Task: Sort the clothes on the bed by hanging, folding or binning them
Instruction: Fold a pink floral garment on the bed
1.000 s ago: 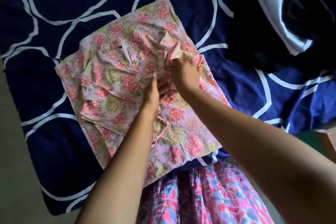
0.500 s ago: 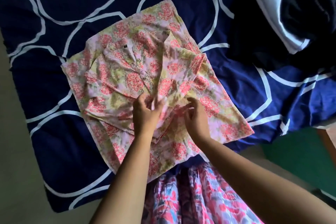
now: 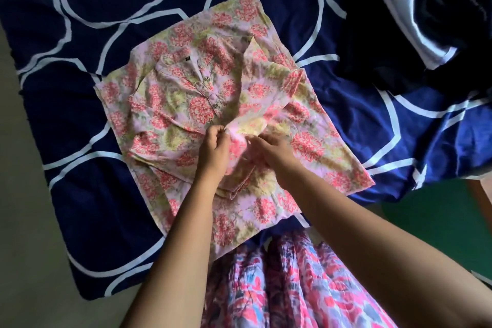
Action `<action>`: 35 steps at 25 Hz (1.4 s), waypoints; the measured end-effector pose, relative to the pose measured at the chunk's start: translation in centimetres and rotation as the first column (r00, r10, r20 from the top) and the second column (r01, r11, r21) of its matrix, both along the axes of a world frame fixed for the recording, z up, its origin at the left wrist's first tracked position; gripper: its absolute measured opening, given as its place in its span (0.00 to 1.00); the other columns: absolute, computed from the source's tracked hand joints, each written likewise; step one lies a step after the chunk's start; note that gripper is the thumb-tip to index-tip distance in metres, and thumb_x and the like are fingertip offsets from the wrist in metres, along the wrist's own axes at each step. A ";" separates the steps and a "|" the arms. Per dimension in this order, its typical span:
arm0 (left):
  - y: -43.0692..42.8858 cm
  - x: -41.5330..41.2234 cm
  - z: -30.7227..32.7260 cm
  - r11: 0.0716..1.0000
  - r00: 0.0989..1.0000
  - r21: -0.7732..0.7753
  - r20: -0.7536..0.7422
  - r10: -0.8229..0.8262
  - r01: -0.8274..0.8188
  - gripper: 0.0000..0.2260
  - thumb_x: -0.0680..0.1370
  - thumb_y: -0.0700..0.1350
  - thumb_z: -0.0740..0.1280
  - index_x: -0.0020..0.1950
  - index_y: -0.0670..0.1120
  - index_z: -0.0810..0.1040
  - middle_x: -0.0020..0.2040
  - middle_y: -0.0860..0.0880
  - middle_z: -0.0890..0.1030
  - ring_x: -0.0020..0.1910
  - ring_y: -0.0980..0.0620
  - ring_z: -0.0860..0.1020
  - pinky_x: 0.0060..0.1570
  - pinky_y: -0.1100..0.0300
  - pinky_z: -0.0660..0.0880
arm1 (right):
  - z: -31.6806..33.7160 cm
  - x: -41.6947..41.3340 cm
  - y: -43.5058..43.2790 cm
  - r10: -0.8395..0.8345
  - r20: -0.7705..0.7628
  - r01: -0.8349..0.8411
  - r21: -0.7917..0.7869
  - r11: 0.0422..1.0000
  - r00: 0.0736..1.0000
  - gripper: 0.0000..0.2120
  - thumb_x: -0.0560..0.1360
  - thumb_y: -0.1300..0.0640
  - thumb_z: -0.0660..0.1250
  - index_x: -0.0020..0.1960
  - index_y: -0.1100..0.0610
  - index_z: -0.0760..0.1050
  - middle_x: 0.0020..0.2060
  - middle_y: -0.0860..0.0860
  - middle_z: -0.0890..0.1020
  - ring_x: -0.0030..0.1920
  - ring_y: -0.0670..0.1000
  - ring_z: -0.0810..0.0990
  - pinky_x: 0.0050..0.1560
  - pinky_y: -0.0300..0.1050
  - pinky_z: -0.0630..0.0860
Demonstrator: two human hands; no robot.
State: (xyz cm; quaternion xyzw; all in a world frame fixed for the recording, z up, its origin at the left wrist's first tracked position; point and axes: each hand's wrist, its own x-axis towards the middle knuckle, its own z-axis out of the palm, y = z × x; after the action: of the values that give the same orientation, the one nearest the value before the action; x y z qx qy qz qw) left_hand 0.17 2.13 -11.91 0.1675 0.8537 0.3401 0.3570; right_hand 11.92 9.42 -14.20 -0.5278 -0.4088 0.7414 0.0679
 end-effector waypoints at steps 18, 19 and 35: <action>-5.8 3.9 -3.1 0.855 0.738 -0.360 -0.443 -0.509 0.374 0.28 0.82 0.51 0.55 0.78 0.56 0.45 0.79 0.50 0.50 0.77 0.48 0.51 0.73 0.48 0.55 | -1.7 4.9 -9.1 0.142 0.638 -0.632 0.660 0.405 0.757 0.33 0.78 0.47 0.55 0.78 0.51 0.45 0.76 0.56 0.57 0.74 0.54 0.52 0.75 0.50 0.50; -6.5 3.9 -4.3 0.774 0.712 -0.464 -0.353 -0.608 0.431 0.27 0.82 0.54 0.49 0.76 0.57 0.36 0.79 0.51 0.41 0.78 0.49 0.42 0.75 0.47 0.46 | -2.8 5.6 -9.9 0.214 0.662 -0.695 0.672 0.255 0.719 0.34 0.78 0.45 0.53 0.78 0.50 0.41 0.77 0.55 0.55 0.76 0.53 0.48 0.75 0.51 0.48; -14.4 -13.9 -5.0 0.908 0.876 -0.124 -0.341 0.340 -0.400 0.27 0.81 0.46 0.61 0.78 0.46 0.56 0.76 0.43 0.61 0.74 0.44 0.62 0.70 0.55 0.58 | -6.5 4.7 -21.1 0.600 0.683 -0.579 0.708 -0.404 0.417 0.39 0.71 0.46 0.64 0.77 0.54 0.55 0.76 0.53 0.57 0.76 0.53 0.55 0.74 0.52 0.54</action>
State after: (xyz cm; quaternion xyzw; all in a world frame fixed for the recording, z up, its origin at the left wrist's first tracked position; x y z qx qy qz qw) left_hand -13.69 -12.27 -16.91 0.0173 0.9440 0.2882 0.1599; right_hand 16.63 -11.72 -20.73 -0.0181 -0.9826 0.1838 -0.0217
